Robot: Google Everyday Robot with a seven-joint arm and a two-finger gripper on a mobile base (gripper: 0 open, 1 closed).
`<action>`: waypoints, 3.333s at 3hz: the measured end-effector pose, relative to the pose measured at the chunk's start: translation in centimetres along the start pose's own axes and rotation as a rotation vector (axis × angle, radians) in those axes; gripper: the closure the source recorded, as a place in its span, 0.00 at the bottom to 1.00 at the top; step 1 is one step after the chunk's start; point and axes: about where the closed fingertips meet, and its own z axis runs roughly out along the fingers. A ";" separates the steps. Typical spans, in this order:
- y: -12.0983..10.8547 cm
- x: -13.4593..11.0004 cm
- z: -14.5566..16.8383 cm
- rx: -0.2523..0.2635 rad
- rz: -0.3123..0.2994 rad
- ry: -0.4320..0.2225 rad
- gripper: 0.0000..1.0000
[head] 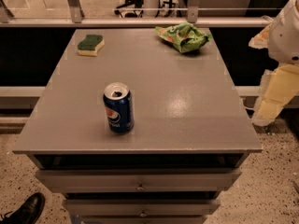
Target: Move green rice chip bag near sponge
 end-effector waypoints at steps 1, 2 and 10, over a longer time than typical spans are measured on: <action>0.0 0.0 0.0 0.000 0.000 0.000 0.00; -1.6 -0.3 1.5 0.022 0.032 -0.032 0.00; -30.1 -8.8 17.7 0.260 0.430 -0.575 0.00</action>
Offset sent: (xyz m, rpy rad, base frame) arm 0.0862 0.0004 -0.0431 0.1467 -0.0903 -0.1138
